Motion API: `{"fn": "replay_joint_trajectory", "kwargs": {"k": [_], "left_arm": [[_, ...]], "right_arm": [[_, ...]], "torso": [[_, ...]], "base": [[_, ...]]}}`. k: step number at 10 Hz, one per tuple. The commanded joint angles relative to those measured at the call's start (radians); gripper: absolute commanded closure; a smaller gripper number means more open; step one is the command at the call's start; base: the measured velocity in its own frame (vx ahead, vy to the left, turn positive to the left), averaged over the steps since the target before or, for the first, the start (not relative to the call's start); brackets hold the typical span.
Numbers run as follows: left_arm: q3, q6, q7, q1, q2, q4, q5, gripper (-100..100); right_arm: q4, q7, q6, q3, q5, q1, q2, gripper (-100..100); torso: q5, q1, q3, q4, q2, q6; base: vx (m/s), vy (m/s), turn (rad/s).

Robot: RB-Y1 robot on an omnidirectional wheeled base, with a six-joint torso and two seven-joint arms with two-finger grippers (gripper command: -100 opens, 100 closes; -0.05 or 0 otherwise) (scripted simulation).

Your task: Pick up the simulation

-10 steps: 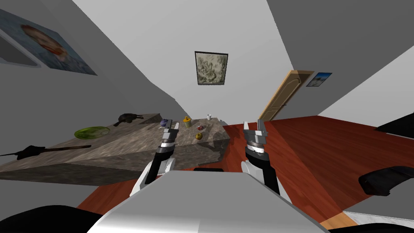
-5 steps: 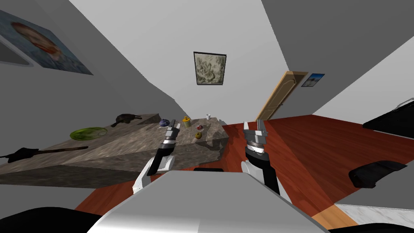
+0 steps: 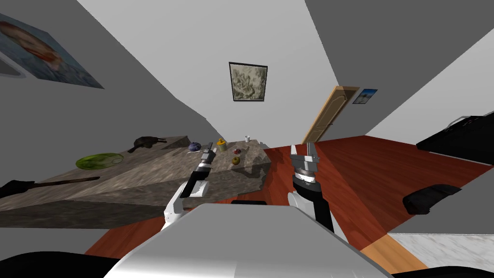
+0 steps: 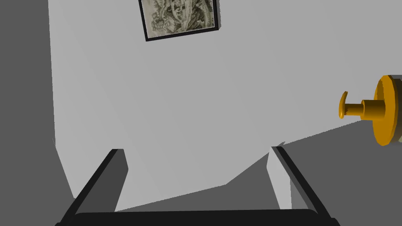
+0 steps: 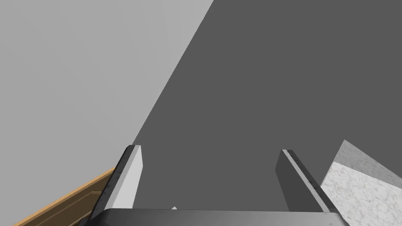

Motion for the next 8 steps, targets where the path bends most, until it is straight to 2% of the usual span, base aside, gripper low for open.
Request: {"fn": "replay_joint_trajectory", "kwargs": {"k": [1, 2, 3, 4, 6, 7, 8], "left_arm": [[0.01, 0.048, 0.002, -0.013, 0.018, 0.02, 0.016, -100], [0.02, 0.081, -0.003, -0.05, 0.042, 0.058, 0.04, -100], [0.02, 0.111, -0.003, -0.05, 0.042, 0.058, 0.04, -100], [0.031, 0.142, -0.007, -0.087, 0.065, 0.091, 0.065, -100], [0.031, 0.177, -0.007, -0.088, 0.065, 0.098, 0.065, -100], [0.042, 0.218, -0.011, -0.128, 0.087, 0.138, 0.09, -100], [0.042, 0.244, -0.011, -0.128, 0.087, 0.14, 0.09, -100]], "right_arm": [[0.0, 0.0, 0.0, 0.0, 0.0, 0.0, 0.0, 0], [0.0, 0.0, 0.0, 0.0, 0.0, 0.0, 0.0, 0], [0.0, 0.0, 0.0, 0.0, 0.0, 0.0, 0.0, 0], [0.0, 0.0, 0.0, 0.0, 0.0, 0.0, 0.0, 0], [0.0, 0.0, 0.0, 0.0, 0.0, 0.0, 0.0, 0], [0.0, 0.0, 0.0, 0.0, 0.0, 0.0, 0.0, 0], [0.0, 0.0, 0.0, 0.0, 0.0, 0.0, 0.0, 0]], "torso": [[0.0, 0.0, 0.0, 0.0, 0.0, 0.0], [0.0, 0.0, 0.0, 0.0, 0.0, 0.0], [0.0, 0.0, 0.0, 0.0, 0.0, 0.0], [0.0, 0.0, 0.0, 0.0, 0.0, 0.0], [0.0, 0.0, 0.0, 0.0, 0.0, 0.0], [0.0, 0.0, 0.0, 0.0, -0.001, 0.0], [0.0, 0.0, 0.0, 0.0, 0.0, 0.0]], "base": [[-0.032, -0.001, -0.038], [-0.042, -0.005, -0.048], [-0.037, -0.006, -0.038], [-0.038, -0.008, -0.07], [-0.023, -0.002, -0.023], [-0.031, -0.003, -0.054], [-0.031, 0.0, -0.047]]}}
